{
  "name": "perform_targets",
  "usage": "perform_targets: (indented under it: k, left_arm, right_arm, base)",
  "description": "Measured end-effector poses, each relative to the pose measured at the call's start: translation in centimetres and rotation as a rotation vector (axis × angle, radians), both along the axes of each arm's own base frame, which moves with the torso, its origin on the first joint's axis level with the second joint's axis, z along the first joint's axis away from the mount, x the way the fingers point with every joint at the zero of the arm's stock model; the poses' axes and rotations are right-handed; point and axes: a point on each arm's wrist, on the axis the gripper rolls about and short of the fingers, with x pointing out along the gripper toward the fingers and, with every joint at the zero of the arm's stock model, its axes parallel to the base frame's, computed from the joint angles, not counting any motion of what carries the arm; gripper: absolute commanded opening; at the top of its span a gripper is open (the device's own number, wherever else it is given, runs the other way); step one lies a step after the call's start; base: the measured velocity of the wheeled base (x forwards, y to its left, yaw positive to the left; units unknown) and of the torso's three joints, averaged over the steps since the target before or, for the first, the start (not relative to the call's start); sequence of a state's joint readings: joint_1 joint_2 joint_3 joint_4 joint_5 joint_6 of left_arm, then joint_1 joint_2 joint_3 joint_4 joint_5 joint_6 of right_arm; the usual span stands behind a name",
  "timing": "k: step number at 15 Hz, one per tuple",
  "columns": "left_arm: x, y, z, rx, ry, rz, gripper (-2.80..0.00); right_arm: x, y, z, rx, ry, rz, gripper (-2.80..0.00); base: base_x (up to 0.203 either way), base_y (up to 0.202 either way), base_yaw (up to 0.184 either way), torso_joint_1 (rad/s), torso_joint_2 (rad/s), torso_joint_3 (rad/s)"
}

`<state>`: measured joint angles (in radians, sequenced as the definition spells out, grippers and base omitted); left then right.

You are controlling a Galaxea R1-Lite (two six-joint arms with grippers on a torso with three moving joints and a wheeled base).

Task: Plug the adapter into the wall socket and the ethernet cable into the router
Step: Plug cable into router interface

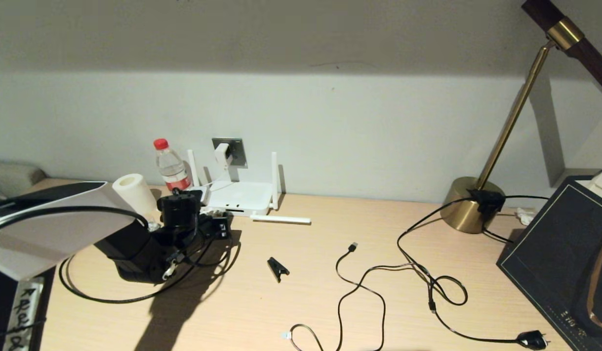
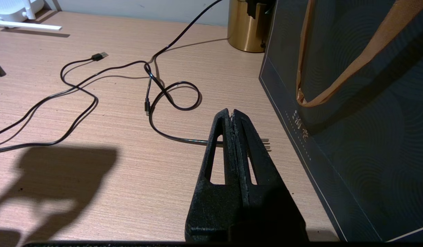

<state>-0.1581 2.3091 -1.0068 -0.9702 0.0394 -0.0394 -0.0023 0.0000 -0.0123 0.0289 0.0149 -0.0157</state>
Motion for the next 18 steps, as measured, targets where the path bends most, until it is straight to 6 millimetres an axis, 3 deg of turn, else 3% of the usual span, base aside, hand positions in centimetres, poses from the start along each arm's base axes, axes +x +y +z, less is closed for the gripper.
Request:
perform_targets:
  k: [18]
  left_arm:
    - [0.57,-0.05,-0.41,-0.003,-0.001,-0.006,-2.80]
  right_arm:
    - [0.00,0.00,0.00,-0.001,0.000,0.000,-2.80]
  base:
    - [0.000,0.000,0.000,0.000,0.00,0.000]
